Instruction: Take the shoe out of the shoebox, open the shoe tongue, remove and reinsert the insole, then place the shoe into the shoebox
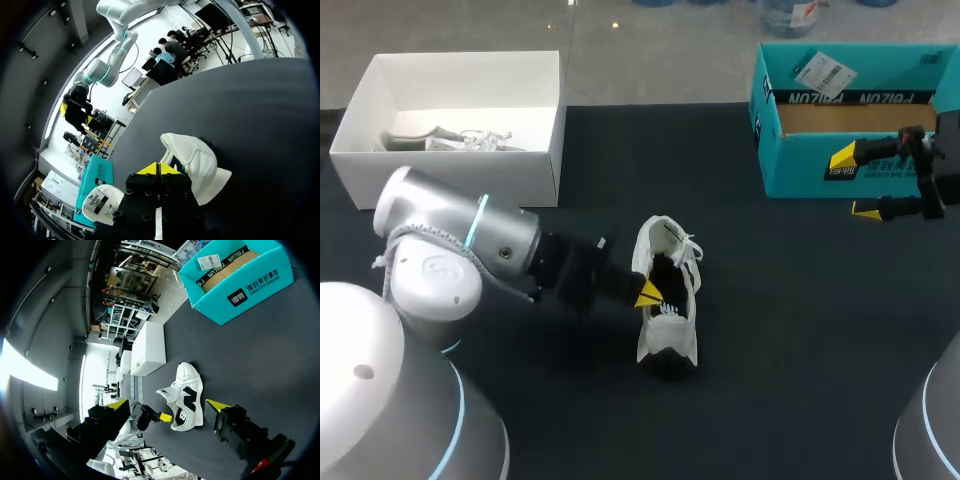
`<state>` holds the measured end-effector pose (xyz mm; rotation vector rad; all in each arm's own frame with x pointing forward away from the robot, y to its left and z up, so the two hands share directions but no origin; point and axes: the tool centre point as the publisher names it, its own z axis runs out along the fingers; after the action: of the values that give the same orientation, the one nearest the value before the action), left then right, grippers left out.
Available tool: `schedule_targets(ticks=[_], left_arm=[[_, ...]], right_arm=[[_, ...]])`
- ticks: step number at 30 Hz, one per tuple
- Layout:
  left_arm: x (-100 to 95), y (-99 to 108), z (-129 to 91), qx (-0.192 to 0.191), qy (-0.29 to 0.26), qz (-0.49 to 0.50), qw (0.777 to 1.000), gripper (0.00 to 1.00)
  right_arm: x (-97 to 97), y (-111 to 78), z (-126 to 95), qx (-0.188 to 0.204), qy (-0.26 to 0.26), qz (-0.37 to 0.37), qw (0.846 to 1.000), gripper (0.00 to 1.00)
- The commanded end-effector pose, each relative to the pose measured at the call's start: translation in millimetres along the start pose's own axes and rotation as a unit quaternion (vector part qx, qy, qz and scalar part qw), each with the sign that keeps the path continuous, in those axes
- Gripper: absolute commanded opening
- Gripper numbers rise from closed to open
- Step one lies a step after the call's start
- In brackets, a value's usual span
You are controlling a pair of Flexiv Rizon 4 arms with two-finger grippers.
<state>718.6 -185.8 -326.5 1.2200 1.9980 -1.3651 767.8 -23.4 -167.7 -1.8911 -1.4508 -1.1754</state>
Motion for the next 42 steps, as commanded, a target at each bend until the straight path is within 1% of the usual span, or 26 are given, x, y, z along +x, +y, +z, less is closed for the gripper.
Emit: schedule_targets(ticks=[1, 2, 3, 4, 6, 7, 21, 22, 24, 25, 26, 27, 29, 32, 34, 40, 42], left_arm=[[-17.8, 2.0, -19.9, 0.01, 0.183, 0.092, 0.979, 0.0], [-20.8, 1.9, -22.9, 0.013, 0.216, 0.106, 0.971, 0.0], [-21.9, 0.9, -25.9, 0.026, 0.263, 0.124, 0.956, 0.0], [-21.4, -0.2, -29.3, 0.03, 0.311, 0.139, 0.94, 0.0], [-22.1, 0.8, -33.3, 0.013, 0.379, 0.136, 0.915, 0.0], [-22.2, 0.3, -34.5, 0.005, 0.396, 0.129, 0.909, 0.0], [-22.2, 0.3, -34.5, 0.005, 0.396, 0.129, 0.909, 0.0], [-22.6, 1.1, -32.5, -0.01, 0.403, 0.116, 0.908, 0.0], [-20.7, 1.1, -23.7, -0.056, 0.43, 0.118, 0.893, 0.0], [-19.5, 1.7, -19.9, -0.046, 0.434, 0.11, 0.893, 0.0], [-18.0, 1.4, -15.6, -0.048, 0.441, 0.113, 0.889, 0.0], [-16.3, 1.3, -11.2, -0.065, 0.447, 0.105, 0.886, 0.0], [-13.5, 0.7, -3.0, -0.073, 0.453, 0.105, 0.882, 0.0], [-9.4, -1.4, 5.1, -0.07, 0.459, 0.102, 0.88, 0.0], [-6.8, -3.2, 9.4, -0.078, 0.465, 0.107, 0.875, 0.0], [2.1, 4.7, 10.7, -0.084, 0.481, 0.109, 0.866, 0.0], [4.6, 8.6, 9.2, -0.099, 0.483, 0.112, 0.863, 0.0]], right_arm=[[0.6, -0.6, 0.8, 0.0, -0.003, 0.001, 1.0, 1.0], [0.6, -0.6, 0.8, 0.0, -0.003, 0.001, 1.0, 1.0], [0.6, -0.6, 0.8, 0.0, -0.003, 0.001, 1.0, 1.0], [0.6, -0.6, 0.8, 0.0, -0.003, 0.001, 1.0, 1.0], [0.6, -0.6, 0.8, 0.0, -0.003, 0.001, 1.0, 1.0], [0.6, -0.6, 0.8, 0.0, -0.003, 0.001, 1.0, 1.0], [0.6, -0.6, 0.8, 0.0, -0.003, 0.001, 1.0, 1.0], [0.6, -0.6, 0.8, 0.0, -0.003, 0.001, 1.0, 1.0], [0.6, -0.6, 0.8, 0.0, -0.003, 0.001, 1.0, 1.0], [0.6, -0.6, 0.8, 0.0, -0.003, 0.001, 1.0, 1.0], [0.6, -0.6, 0.8, 0.0, -0.003, 0.001, 1.0, 1.0], [0.6, -0.6, 0.8, 0.0, -0.003, 0.001, 1.0, 1.0], [0.6, -0.6, 0.8, 0.0, -0.003, 0.001, 1.0, 1.0], [0.6, -0.6, 0.8, 0.0, -0.003, 0.001, 1.0, 1.0], [0.6, -0.6, 0.8, 0.0, -0.003, 0.001, 1.0, 1.0], [0.6, -0.6, 0.8, 0.0, -0.003, 0.001, 1.0, 1.0], [0.6, -0.6, 0.8, 0.0, -0.003, 0.001, 1.0, 1.0]])
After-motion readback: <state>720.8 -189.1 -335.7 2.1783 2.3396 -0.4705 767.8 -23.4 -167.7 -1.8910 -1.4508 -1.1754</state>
